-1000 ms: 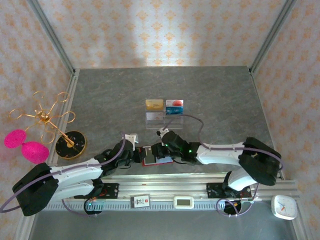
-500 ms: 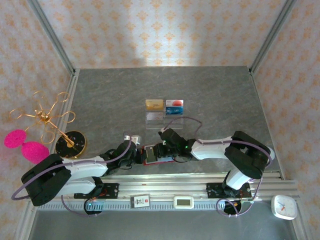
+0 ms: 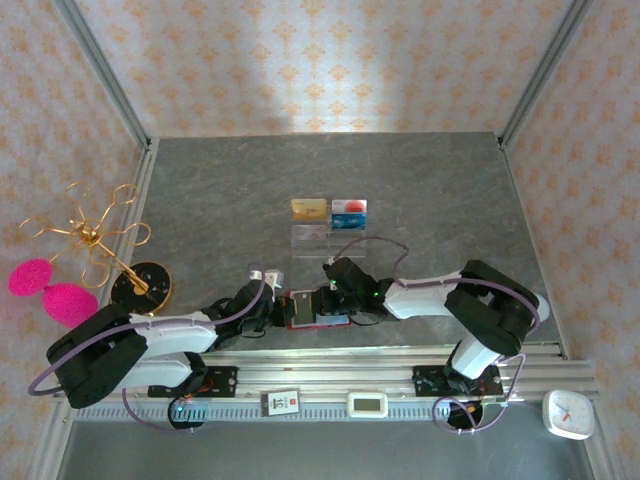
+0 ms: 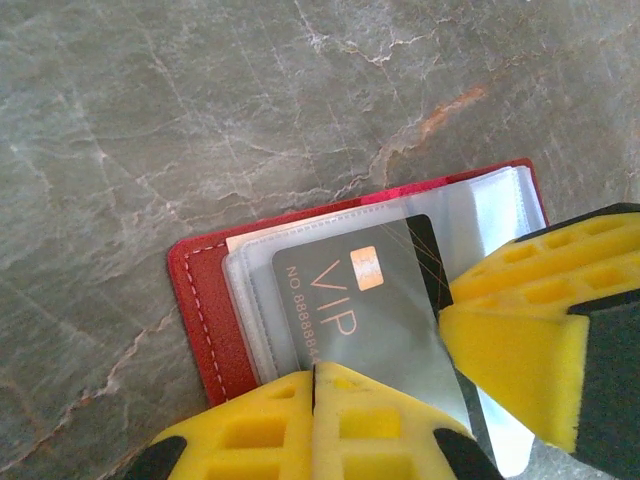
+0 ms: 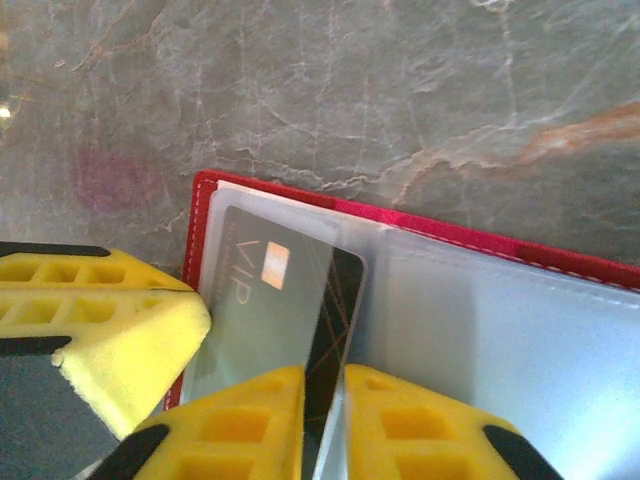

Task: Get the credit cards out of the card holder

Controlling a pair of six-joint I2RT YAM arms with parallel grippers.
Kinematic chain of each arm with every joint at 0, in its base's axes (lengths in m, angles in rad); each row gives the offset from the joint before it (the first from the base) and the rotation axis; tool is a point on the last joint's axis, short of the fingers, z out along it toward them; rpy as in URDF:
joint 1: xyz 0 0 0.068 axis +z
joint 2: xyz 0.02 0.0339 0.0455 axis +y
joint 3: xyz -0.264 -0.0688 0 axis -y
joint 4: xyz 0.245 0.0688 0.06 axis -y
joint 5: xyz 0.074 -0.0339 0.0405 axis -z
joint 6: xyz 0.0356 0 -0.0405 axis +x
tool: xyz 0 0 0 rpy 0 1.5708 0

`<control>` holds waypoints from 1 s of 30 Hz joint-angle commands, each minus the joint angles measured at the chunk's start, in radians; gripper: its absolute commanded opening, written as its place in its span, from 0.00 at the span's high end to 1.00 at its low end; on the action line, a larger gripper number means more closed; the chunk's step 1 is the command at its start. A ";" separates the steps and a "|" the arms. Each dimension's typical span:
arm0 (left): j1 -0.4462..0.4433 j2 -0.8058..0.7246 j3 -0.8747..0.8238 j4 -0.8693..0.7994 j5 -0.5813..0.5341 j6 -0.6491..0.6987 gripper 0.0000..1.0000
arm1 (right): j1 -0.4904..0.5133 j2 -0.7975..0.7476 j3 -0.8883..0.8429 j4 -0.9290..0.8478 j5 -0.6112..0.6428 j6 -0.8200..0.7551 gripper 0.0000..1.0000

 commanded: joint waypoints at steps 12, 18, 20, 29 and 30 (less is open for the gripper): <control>0.030 -0.054 0.008 -0.154 0.000 0.049 1.00 | -0.026 -0.100 -0.106 -0.032 0.081 0.027 1.00; 0.008 -0.092 0.085 -0.147 0.002 0.058 1.00 | -0.026 -0.062 -0.103 0.016 0.034 0.030 1.00; -0.016 -0.050 0.109 -0.132 0.003 0.061 1.00 | -0.026 -0.059 -0.102 0.023 0.034 0.029 1.00; -0.039 0.105 0.090 -0.104 -0.016 0.043 1.00 | -0.027 -0.065 -0.108 0.030 0.023 0.025 1.00; -0.038 0.112 0.086 -0.099 -0.010 0.040 1.00 | -0.026 -0.063 -0.109 0.034 0.017 0.027 1.00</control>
